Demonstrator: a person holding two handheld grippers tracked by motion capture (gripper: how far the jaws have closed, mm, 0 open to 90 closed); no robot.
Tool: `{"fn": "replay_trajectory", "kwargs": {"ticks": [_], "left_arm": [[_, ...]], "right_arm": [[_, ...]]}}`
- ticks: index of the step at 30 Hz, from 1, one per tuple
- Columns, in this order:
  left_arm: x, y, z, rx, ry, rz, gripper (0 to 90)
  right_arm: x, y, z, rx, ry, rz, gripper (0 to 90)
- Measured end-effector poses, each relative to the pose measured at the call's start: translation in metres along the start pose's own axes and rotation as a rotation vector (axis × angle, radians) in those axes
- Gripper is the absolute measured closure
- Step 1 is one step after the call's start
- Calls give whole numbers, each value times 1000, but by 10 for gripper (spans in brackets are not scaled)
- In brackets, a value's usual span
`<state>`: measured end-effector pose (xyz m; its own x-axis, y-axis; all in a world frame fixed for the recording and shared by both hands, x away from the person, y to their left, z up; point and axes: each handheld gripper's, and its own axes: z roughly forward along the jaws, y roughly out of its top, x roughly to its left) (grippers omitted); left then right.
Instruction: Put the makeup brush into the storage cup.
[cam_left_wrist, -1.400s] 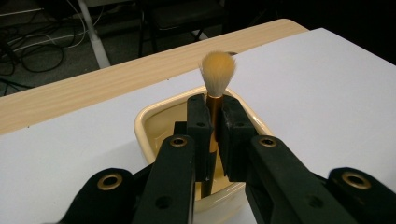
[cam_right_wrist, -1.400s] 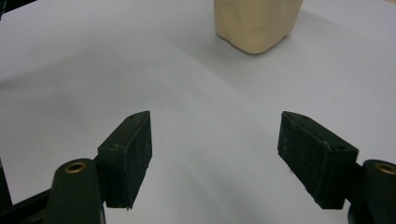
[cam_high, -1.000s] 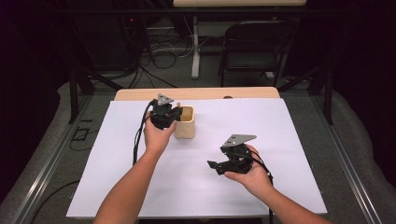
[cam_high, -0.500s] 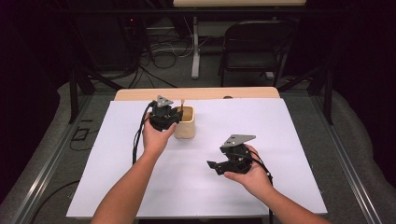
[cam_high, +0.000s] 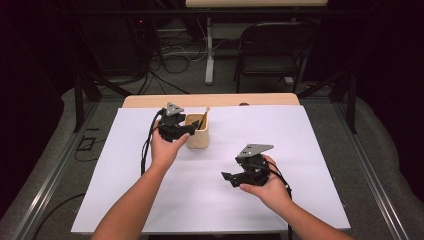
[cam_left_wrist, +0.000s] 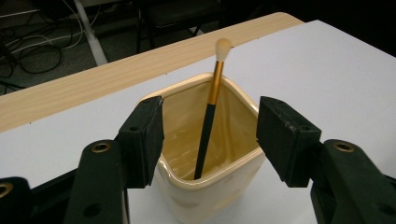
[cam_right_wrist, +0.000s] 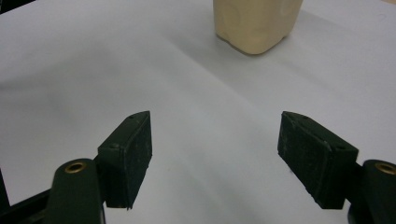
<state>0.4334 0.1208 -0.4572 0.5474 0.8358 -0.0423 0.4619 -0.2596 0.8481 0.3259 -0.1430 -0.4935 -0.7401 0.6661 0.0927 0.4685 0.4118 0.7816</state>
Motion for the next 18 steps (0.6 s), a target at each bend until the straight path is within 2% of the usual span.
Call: {"fn": "replay_trajectory", "kwargs": {"ticks": [18], "left_arm": [[-4,3,-13,3,-41,19,380]], "right_arm": [[0,0,0,0,-4,0,261]]}}
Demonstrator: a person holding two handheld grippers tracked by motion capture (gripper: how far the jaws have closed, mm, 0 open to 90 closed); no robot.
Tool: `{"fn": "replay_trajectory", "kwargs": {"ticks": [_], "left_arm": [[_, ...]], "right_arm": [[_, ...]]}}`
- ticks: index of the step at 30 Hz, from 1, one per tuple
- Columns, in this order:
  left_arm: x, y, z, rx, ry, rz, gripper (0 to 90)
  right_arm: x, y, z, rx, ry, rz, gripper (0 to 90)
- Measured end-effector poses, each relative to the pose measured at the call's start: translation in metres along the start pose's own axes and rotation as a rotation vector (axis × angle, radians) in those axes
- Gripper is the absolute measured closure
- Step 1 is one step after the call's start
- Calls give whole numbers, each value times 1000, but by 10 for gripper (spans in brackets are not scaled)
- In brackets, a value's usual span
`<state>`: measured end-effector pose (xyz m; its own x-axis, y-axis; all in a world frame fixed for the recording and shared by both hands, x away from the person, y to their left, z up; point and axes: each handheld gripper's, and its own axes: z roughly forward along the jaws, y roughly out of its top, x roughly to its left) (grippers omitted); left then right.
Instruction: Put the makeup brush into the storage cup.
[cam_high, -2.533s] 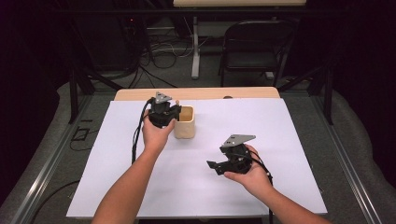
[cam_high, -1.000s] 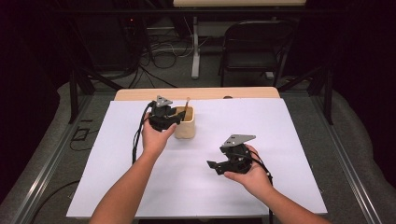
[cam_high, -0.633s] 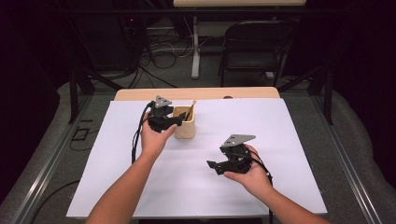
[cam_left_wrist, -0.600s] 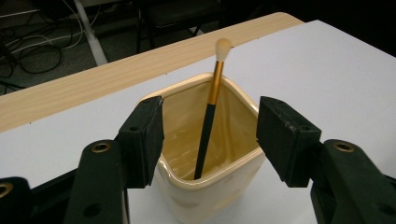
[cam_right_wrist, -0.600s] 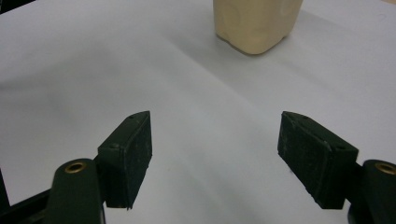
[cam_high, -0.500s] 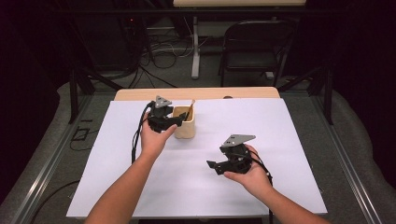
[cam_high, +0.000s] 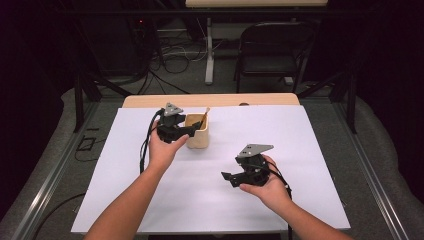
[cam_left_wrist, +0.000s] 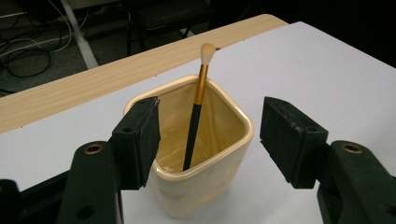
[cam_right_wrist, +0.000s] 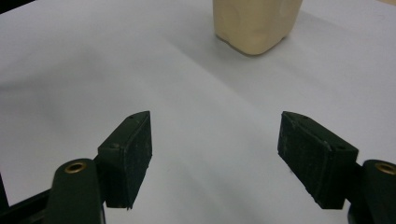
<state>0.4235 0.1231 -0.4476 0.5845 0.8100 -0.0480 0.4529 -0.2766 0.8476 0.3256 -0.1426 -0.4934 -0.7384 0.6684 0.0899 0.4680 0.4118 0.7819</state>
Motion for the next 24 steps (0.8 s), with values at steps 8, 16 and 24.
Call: {"fn": "replay_trajectory", "kwargs": {"ticks": [8,16,24], "left_arm": [[2,1,-6,14,3,2,376],[7,1,-14,22,11,5,370],[8,0,-23,29,-19,10,378]], "right_arm": [[0,0,0,-1,-2,1,261],[0,0,-1,-9,-4,4,261],[-1,1,-3,-13,-6,4,261]]}}
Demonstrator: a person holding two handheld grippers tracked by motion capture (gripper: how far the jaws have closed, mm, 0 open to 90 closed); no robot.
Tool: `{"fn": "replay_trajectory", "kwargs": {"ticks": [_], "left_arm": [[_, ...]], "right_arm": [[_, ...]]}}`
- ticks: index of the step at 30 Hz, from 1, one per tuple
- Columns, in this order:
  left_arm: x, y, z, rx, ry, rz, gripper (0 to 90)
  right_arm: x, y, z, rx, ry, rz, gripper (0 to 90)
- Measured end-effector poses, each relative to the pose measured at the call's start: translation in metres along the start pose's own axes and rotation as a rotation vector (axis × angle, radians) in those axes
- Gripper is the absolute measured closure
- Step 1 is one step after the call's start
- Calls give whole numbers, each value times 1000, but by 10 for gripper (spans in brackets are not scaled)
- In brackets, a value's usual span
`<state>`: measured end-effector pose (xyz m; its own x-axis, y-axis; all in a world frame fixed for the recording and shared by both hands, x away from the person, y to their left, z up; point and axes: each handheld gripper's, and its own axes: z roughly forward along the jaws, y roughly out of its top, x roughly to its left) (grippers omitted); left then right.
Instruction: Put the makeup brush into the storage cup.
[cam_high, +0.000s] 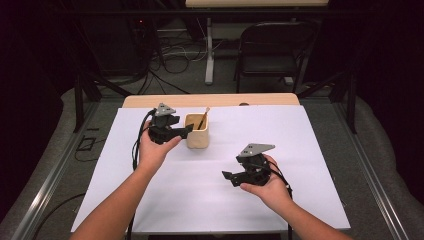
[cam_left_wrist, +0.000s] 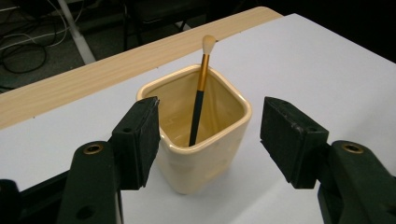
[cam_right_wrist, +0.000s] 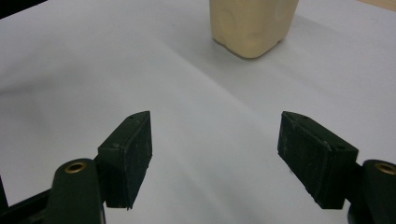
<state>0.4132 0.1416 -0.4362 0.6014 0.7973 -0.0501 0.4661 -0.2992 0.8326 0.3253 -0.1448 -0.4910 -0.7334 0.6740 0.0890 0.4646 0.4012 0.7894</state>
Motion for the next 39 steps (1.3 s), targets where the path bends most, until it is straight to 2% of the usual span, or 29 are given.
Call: {"fn": "replay_trajectory", "kwargs": {"ticks": [2,5,17,39], "left_arm": [[0,-1,-2,-2,-13,-6,377],[-1,-2,-6,6,-19,10,374],[-3,-7,-24,-9,-49,22,376],[0,-18,-44,-2,-66,20,379]], "right_arm": [[0,0,-1,0,1,3,261],[0,0,-1,-8,-1,4,261],[-2,0,-5,-9,-7,4,262],[-5,1,-10,-14,-16,9,262]]}}
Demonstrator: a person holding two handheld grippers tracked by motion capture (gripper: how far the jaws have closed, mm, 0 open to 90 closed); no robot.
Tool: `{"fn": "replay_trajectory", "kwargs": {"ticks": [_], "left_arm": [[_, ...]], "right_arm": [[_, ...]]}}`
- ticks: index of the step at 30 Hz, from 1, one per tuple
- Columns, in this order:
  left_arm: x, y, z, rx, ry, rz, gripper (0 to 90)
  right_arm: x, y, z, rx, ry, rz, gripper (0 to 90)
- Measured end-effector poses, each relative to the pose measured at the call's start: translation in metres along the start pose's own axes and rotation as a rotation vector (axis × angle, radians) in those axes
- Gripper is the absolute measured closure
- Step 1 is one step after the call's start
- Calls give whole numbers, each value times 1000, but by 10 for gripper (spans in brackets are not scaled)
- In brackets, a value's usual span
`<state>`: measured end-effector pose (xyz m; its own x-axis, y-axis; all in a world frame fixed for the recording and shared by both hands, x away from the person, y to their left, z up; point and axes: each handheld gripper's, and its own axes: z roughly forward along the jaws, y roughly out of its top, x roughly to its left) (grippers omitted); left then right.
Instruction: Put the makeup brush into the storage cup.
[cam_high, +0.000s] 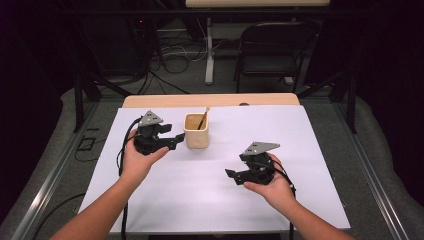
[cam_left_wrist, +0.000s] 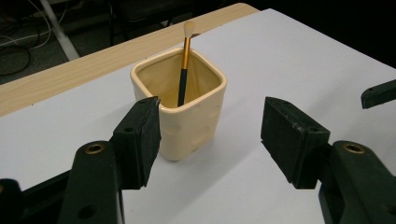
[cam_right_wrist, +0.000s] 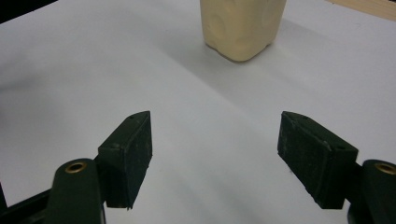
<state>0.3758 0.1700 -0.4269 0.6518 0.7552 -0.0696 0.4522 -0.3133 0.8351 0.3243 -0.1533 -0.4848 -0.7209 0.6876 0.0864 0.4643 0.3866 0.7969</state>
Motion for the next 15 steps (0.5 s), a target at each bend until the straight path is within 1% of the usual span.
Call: {"fn": "replay_trajectory", "kwargs": {"ticks": [5,14,15], "left_arm": [[-1,-5,-5,-1,-11,0,380],[-1,-17,-15,-4,-15,-5,386],[0,-20,-18,-7,-8,-6,386]], "right_arm": [[1,0,-1,-3,4,-3,262],[-1,-1,-5,-5,-6,-1,262],[-1,-2,-6,-5,-8,2,262]]}}
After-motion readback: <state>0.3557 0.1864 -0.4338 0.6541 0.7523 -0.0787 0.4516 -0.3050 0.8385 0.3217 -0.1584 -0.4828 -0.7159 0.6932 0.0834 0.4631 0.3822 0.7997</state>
